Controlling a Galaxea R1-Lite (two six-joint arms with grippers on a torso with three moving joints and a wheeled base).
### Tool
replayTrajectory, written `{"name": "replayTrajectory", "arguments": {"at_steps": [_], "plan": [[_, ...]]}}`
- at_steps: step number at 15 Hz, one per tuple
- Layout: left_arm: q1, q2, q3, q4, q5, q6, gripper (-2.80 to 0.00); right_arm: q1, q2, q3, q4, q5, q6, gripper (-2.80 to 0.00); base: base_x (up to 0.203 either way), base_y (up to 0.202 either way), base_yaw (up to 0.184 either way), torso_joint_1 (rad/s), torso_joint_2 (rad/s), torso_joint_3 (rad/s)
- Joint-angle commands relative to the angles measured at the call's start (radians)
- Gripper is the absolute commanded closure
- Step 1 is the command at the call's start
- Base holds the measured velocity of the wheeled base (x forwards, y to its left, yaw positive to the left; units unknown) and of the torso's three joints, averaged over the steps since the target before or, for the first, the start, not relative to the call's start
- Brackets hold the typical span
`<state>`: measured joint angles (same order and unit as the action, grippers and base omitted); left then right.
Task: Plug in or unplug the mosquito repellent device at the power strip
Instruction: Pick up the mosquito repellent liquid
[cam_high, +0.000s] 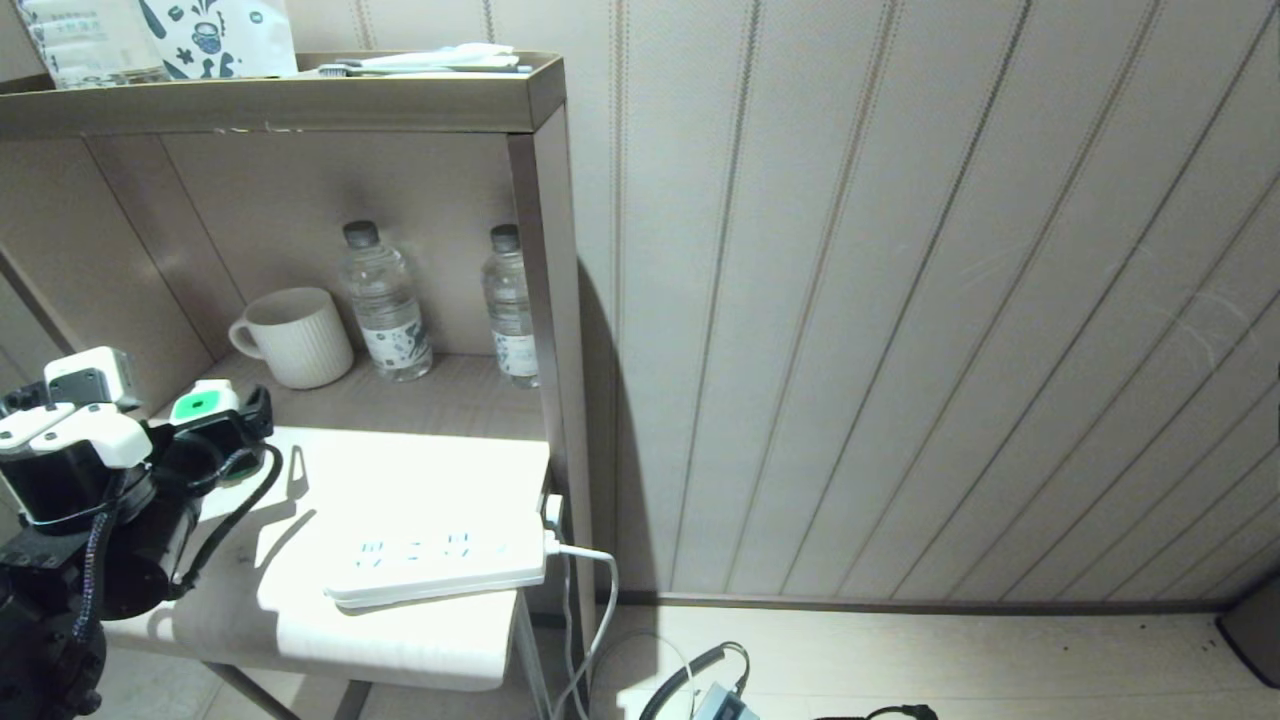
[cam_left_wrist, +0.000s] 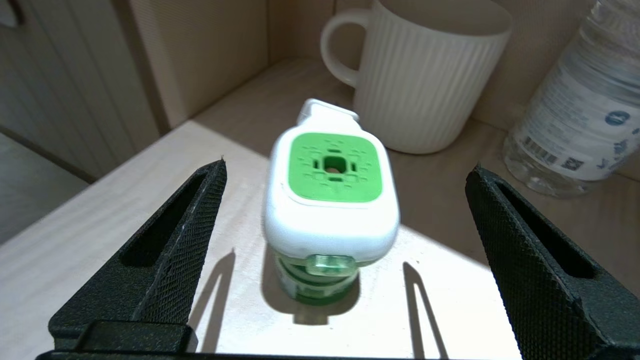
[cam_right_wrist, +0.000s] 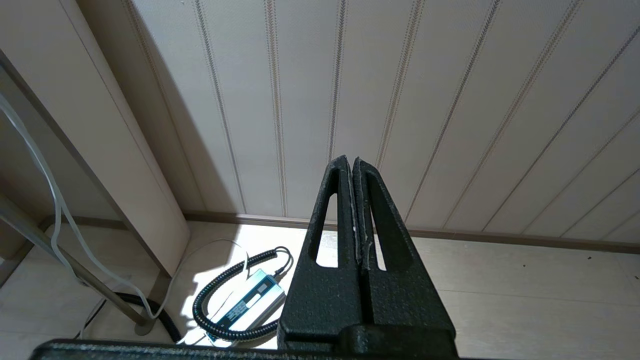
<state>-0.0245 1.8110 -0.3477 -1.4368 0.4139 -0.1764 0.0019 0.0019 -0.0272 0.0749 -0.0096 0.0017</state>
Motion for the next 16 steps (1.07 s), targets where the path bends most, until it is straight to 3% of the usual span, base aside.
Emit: {"name": "replayTrajectory", "arguments": {"at_steps": [1, 16], "plan": [[0.002, 0.034, -0.009, -0.009, -0.014, -0.008, -2.80, 0.001, 0.000, 0.000, 0.000, 0.000, 0.000, 0.00, 0.000, 0.000, 0.000, 0.000, 0.00, 0.000], [0.020, 0.051, -0.060, -0.014, -0.015, -0.008, -2.80, 0.001, 0.000, 0.000, 0.000, 0.000, 0.000, 0.00, 0.000, 0.000, 0.000, 0.000, 0.00, 0.000]]}}
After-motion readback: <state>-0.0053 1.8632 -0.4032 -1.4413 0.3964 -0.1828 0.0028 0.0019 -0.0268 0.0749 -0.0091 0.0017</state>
